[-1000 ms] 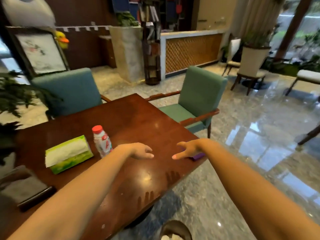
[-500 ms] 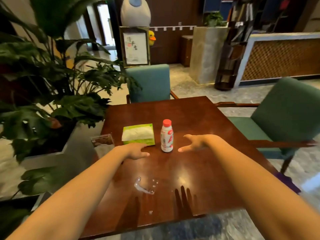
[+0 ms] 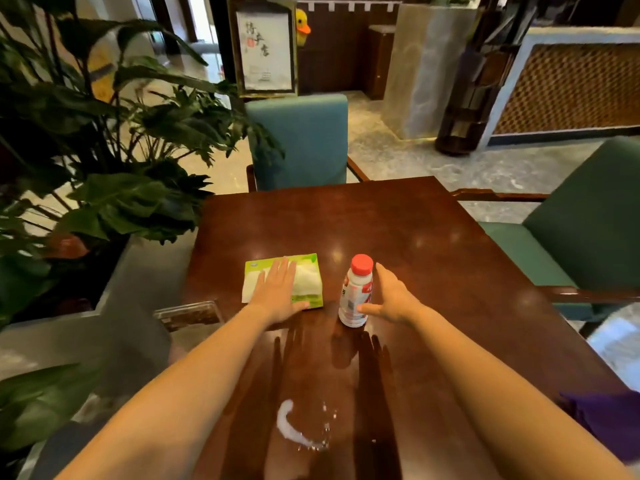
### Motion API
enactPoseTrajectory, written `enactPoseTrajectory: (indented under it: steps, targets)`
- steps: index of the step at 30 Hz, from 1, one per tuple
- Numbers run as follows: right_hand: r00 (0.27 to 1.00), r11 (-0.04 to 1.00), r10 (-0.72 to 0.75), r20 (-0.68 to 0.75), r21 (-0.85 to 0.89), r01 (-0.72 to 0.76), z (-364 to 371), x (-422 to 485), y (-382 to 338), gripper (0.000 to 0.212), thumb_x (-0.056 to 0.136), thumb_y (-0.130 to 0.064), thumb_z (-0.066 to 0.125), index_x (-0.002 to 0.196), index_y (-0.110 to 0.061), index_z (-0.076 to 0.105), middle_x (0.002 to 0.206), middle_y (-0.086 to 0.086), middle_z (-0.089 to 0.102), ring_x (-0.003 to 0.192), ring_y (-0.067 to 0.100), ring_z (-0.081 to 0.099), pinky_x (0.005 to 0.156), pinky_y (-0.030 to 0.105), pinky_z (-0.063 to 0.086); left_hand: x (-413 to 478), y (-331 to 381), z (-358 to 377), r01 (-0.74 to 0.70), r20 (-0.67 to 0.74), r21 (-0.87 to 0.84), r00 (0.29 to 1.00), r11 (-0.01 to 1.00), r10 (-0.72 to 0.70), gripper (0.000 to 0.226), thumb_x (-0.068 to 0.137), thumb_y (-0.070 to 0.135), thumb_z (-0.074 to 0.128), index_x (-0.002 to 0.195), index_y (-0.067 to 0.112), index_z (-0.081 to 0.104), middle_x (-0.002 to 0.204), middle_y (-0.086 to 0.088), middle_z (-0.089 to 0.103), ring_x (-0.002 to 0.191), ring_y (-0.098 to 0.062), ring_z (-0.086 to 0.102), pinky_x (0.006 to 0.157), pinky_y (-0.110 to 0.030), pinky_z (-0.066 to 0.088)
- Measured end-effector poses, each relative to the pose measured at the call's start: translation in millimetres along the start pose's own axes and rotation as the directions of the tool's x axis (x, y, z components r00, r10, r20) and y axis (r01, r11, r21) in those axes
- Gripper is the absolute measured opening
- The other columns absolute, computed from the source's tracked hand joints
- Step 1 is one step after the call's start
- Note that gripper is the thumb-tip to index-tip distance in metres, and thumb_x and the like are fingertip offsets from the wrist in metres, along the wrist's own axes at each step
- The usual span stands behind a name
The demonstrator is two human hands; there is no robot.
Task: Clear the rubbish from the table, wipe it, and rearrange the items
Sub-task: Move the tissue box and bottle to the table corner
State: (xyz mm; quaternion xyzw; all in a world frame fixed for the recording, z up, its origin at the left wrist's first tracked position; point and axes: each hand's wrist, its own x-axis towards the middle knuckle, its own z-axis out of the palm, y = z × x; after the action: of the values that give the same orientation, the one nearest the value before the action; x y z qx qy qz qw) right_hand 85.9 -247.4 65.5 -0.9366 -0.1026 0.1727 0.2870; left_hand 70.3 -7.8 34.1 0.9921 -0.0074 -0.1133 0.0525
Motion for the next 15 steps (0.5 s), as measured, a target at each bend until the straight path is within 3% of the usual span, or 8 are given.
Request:
enactPoseTrajectory:
  steps: [2,6,9,15]
  targets:
    - [0.999,0.997,-0.004,-0.038,0.078,0.006,8,17,8,0.108,0.068,-0.037,0.08,0.149,-0.01,0.013,0.155,0.012,0.023,0.142,0.029,0.026,0.117,0.045,0.026,22,-2,6,-0.034,-0.029,0.065,0.999,0.997,0.036,0.1,0.083,0.062,0.048,0.149,0.01,-0.007,0.159,-0.01,-0.011,0.147,-0.026,-0.009,0.119,-0.047,0.002]
    - [0.998,0.966,0.008,-0.064,0.26,0.009,28,43,28,0.09,0.059,-0.036,0.083,0.135,-0.018,0.037,0.134,0.005,0.05,0.121,0.022,0.052,0.106,0.047,0.042,58,-4,11,-0.125,-0.028,0.203,0.991,0.971,0.134,0.111,0.077,0.066,0.052,0.148,0.008,-0.011,0.159,-0.01,-0.011,0.147,-0.025,-0.01,0.118,-0.048,-0.002]
    - [0.999,0.94,0.021,-0.037,0.34,-0.007,35,46,28,0.067,0.069,-0.018,0.08,0.123,-0.02,0.04,0.12,-0.002,0.054,0.111,0.017,0.055,0.103,0.041,0.045,78,-5,12,-0.123,0.004,0.16,0.992,0.979,0.124,0.125,0.067,0.069,0.062,0.148,0.006,-0.01,0.159,-0.012,-0.009,0.147,-0.026,-0.009,0.119,-0.046,0.0]
    - [0.997,0.889,0.015,-0.07,0.457,0.018,43,49,36,0.061,0.071,-0.009,0.078,0.117,-0.025,0.041,0.111,-0.006,0.057,0.105,0.015,0.057,0.093,0.03,0.046,97,-11,21,-0.056,0.069,0.093,0.996,0.994,0.05,0.135,0.059,0.064,0.073,0.148,0.003,-0.008,0.159,-0.015,-0.005,0.147,-0.029,-0.005,0.12,-0.042,0.0]
